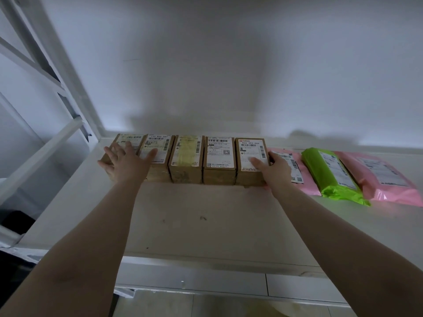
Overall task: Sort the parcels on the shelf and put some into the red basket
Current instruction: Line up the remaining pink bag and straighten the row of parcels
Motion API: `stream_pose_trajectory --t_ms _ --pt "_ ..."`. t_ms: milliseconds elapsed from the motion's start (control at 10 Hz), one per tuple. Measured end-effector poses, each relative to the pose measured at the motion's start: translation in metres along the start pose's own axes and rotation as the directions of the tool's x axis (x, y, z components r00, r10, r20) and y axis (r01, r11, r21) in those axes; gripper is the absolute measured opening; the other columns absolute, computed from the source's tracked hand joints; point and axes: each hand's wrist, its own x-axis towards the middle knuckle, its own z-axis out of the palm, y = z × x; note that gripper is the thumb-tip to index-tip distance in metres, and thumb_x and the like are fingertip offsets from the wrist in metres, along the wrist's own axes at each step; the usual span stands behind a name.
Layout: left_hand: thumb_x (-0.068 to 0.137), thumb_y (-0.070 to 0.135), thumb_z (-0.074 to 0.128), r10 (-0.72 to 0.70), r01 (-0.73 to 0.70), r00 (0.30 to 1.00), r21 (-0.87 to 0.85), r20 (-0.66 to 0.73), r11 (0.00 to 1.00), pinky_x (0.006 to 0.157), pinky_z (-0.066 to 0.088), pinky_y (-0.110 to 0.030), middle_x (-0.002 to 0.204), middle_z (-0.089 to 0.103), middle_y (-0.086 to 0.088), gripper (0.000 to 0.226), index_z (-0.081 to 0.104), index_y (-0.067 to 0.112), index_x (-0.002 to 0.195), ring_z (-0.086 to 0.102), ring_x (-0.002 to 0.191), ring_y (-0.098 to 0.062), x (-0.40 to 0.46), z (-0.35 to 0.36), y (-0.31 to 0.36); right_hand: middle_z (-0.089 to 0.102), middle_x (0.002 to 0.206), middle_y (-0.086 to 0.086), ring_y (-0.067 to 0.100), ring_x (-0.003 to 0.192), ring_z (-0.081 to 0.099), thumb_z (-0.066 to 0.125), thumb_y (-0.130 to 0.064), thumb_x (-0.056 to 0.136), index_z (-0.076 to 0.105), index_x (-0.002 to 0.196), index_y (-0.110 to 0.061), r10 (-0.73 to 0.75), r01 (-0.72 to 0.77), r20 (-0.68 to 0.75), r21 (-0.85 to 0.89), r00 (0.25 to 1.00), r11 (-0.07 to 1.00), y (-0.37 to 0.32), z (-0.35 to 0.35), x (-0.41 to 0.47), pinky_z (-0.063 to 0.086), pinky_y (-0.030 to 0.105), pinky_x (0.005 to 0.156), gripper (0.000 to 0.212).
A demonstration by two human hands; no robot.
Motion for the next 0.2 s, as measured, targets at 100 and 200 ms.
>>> stream_pose_trajectory --t_ms 100,200 --pt "0.083 0.078 0.030 0.008 -0.008 1.000 0.008 0.015 1.000 0.114 -0.010 -0.062 0.162 0.004 -0.016 0.095 0.015 0.016 0.154 -0.013 0.149 -0.031 -0.0019 -0.0012 0.0020 0.067 0.126 -0.004 0.028 0.120 0.056 0.059 -0.077 0.054 0.058 0.131 -0.027 0.007 -0.007 -0.005 -0.004 1.000 1.000 -0.0005 -0.0006 0.0001 0.048 0.053 0.097 0.092" --pt "0.084 0.076 0.032 0.022 -0.022 0.999 -0.020 -0.024 1.000 0.114 -0.010 -0.062 0.162 0.006 -0.016 0.093 0.019 0.014 0.153 -0.011 0.149 -0.031 -0.0042 -0.0038 0.0091 0.060 0.137 -0.001 0.029 0.128 0.051 0.064 -0.072 0.062 0.044 0.145 -0.021 0.015 -0.014 -0.046 0.021 0.999 1.000 -0.0022 -0.0022 -0.0006 0.044 0.055 0.102 0.099"
